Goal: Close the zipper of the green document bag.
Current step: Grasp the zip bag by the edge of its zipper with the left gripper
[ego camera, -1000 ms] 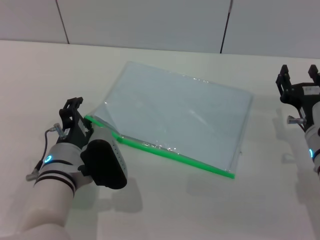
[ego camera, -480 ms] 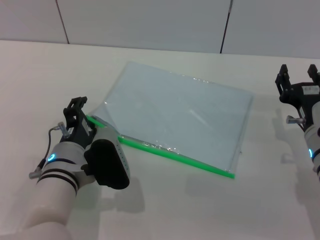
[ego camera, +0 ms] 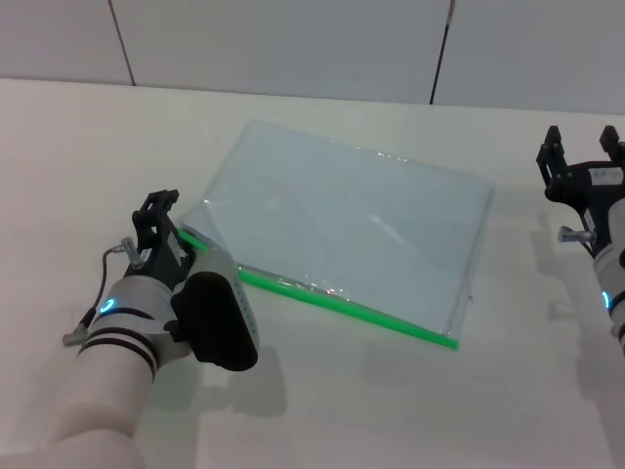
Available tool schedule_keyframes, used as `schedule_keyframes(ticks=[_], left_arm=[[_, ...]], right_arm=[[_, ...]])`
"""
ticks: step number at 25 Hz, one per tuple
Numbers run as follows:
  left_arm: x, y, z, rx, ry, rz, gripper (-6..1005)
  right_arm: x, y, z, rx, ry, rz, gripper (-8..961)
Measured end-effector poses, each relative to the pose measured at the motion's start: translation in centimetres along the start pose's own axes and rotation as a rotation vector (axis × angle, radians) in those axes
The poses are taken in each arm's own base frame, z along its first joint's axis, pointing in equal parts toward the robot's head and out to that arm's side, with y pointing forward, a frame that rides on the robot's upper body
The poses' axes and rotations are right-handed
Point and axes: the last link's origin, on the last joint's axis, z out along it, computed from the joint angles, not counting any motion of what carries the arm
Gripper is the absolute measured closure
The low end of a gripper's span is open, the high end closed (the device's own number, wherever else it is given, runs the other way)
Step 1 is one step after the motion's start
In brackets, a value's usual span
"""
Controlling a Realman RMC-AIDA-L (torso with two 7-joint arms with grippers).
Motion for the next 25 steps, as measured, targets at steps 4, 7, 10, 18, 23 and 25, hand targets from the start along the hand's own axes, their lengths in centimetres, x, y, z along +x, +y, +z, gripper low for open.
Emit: schedule_keyframes(ticks=[4, 7, 10, 18, 23, 25], left_arm=[[0.06, -0.04, 0.04, 0.001, 0.002, 0.003, 427], [0.09, -0.01, 0.05, -0.002, 0.003, 0.007, 427], [0.15, 0.12, 0.05, -0.011, 0.007, 0.013, 427], [0.42, 0.19, 0.15, -0.022, 0.018, 0.018, 427], [0.64, 0.06, 0.27, -0.019, 0.024, 0.023, 428], [0.63, 0.08, 0.28, -0.020, 0.024, 0.028, 428]], right_arm=[[-0.02, 0.04, 0.02, -0.002, -0.001, -0.001, 299], [-0.02, 0.04, 0.02, -0.002, -0.001, -0.002, 299], [-0.02, 0.05, 0.02, -0.002, -0.001, -0.002, 299], [-0.04, 0.15, 0.03, -0.004, -0.001, -0.001, 298], [-0.07, 0.19, 0.04, -0.006, -0.002, -0.002, 298], [-0.08, 0.23, 0.04, -0.007, -0.003, -0.001, 298]])
